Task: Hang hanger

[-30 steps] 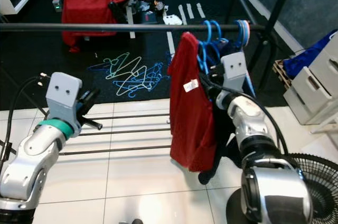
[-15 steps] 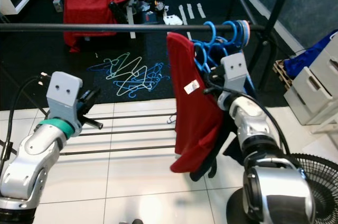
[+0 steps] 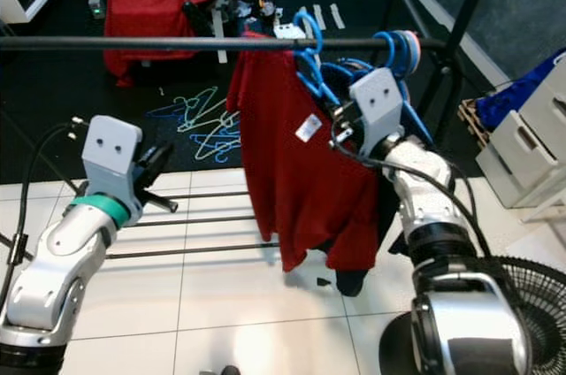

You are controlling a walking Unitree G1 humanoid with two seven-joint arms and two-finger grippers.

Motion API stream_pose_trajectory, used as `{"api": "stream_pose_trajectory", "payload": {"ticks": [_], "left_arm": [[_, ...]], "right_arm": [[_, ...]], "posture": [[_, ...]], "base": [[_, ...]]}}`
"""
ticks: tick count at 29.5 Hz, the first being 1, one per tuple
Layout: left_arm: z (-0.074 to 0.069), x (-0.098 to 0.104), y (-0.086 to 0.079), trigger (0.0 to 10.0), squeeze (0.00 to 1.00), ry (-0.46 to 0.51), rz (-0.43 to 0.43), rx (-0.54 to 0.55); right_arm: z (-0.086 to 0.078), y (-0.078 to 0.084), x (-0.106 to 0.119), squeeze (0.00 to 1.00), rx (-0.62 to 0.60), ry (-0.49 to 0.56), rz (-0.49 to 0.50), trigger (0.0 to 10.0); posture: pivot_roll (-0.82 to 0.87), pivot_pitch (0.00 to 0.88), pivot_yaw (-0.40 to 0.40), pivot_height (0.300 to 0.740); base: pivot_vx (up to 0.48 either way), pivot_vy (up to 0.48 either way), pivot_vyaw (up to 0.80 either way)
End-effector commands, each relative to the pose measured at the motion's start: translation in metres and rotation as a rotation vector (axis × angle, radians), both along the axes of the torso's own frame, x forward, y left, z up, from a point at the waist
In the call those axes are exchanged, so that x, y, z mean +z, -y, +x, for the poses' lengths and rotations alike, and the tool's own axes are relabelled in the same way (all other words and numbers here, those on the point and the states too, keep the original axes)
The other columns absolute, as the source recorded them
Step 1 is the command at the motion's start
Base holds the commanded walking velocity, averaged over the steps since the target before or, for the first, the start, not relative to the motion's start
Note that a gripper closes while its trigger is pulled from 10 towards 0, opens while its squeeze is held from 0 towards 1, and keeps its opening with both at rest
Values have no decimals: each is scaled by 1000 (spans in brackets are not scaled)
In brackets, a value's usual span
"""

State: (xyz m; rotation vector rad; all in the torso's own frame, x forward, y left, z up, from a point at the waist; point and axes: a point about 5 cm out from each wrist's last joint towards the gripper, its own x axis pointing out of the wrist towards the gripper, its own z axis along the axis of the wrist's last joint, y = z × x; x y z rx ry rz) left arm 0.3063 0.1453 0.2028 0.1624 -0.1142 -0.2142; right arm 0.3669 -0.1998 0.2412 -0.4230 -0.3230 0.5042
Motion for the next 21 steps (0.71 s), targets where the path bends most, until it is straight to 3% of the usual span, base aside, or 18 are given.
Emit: {"api": "stream_pose_trajectory", "payload": {"ticks": [1, 3, 4, 6, 9, 11, 13, 17, 19, 21], "left_arm": [[0, -3, -2, 10000, 0, -11, 7, -12], [0, -3, -2, 10000, 0, -11, 7, -12], [0, -1, -2, 10000, 0, -12, 27, -40], [0, -1, -2, 10000, 0, -12, 27, -40], [-3, 0, -2, 10000, 0, -20, 48, -109], [-3, 0, -2, 10000, 0, -20, 48, -109], [-9, 2, 3, 10000, 0, -52, 16, -198], [-15, 4, 4, 10000, 0, -58, -3, -263], [-21, 13, 9, 10000, 0, -33, -78, -303], [-22, 17, 11, 10000, 0, -23, -115, -316]], "right_arm": [[-18, -9, 15, 0, 72, 63, 18, 10000], [-18, -9, 15, 0, 72, 63, 18, 10000], [-32, -12, 7, 0, 95, 43, 20, 10000], [-32, -12, 7, 0, 95, 43, 20, 10000], [-49, -18, -7, 0, 115, 5, 39, 10000], [-49, -18, -7, 0, 115, 5, 39, 10000], [-61, -28, -14, 0, 156, -22, 57, 10000], [-65, -43, -14, 0, 236, -40, 48, 10000], [-68, -57, -14, 0, 318, -85, 24, 10000], [-69, -61, -14, 0, 344, -105, 18, 10000]], "posture": [[16, 95, 119, 740], [16, 95, 119, 740], [9, 99, 119, 740], [9, 99, 119, 740], [-9, 103, 122, 740], [-9, 103, 122, 740], [-12, 102, 116, 740], [-15, 98, 87, 740], [-15, 89, 33, 740], [-15, 88, 25, 740]], "base": [[0, 0, 0], [0, 0, 0], [0, 0, 0], [0, 0, 0], [0, 0, 0], [0, 0, 0], [0, 0, 0], [0, 0, 0], [0, 0, 0], [0, 0, 0]]}}
